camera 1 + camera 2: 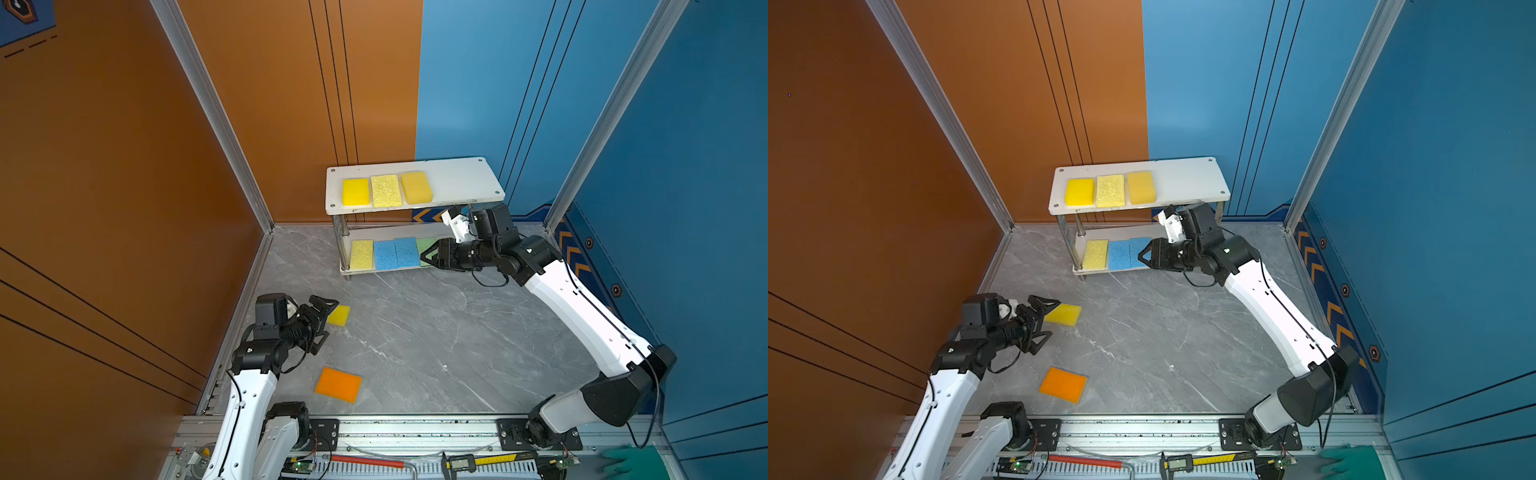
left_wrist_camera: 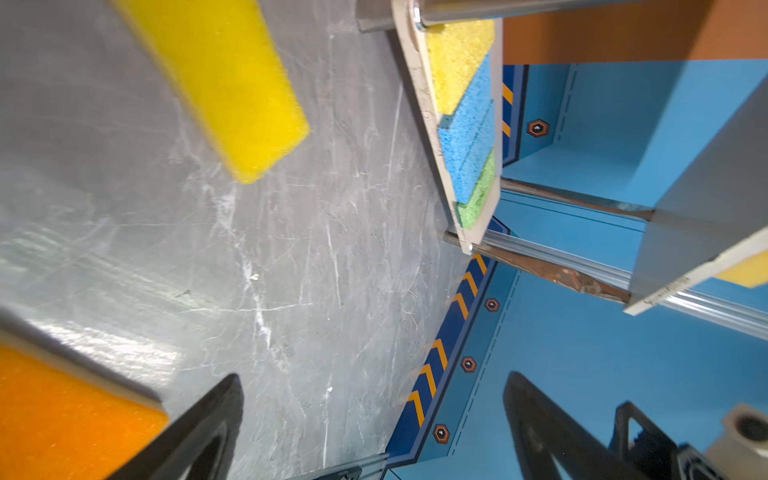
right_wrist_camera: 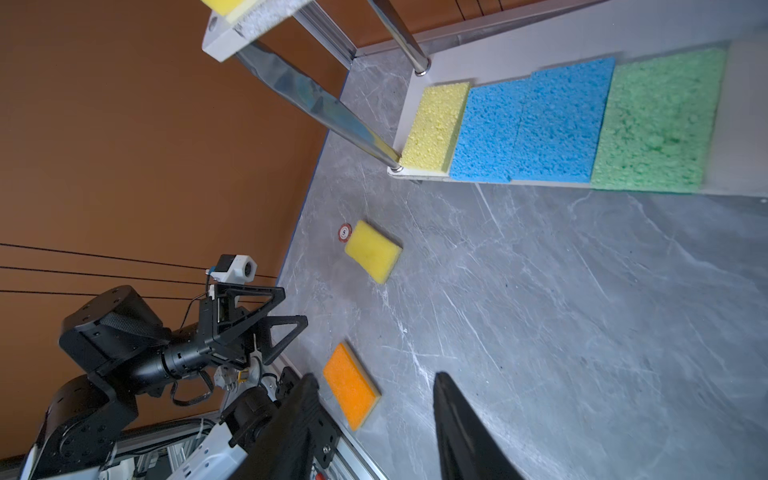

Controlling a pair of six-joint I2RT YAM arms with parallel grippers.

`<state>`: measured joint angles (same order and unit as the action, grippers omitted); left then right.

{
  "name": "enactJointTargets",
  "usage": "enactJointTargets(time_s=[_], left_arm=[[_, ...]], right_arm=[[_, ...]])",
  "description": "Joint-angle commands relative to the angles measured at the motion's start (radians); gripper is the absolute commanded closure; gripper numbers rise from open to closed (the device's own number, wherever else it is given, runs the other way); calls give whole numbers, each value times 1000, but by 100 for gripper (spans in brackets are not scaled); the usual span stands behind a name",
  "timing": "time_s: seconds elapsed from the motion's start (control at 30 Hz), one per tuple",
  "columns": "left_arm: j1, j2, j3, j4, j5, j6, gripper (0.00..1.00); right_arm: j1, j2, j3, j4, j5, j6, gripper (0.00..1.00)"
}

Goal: Place and organize the cleaning sponges onto the shelf
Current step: 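Open the right gripper and draw it back from the shelf toward the table, then lower the left gripper onto the small yellow sponge and grasp it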

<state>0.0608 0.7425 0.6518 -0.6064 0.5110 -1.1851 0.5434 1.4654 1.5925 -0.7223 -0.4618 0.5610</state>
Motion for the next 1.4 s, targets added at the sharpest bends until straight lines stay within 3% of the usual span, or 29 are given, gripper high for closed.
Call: enactJointTargets(time_s=[0.0,0.2,0.47,1.07,1.37], left_arm=[[2,-14,-53,-33,-133,-90,2],[2,119,-96,69,-204,-107,2],[0,251,-80,149,-292,-75,9],[-5,419,-165,450,-298,-114,21],[-14,493,-164,500,-307,-105,28]], right_arm=[[4,-60,-145,45,25,34,48],[38,-172,-327,129,18,105,47],[63,-252,-402,130,32,125,46],[65,-327,-508,119,40,187,42],[67,-340,-546,119,41,202,40]])
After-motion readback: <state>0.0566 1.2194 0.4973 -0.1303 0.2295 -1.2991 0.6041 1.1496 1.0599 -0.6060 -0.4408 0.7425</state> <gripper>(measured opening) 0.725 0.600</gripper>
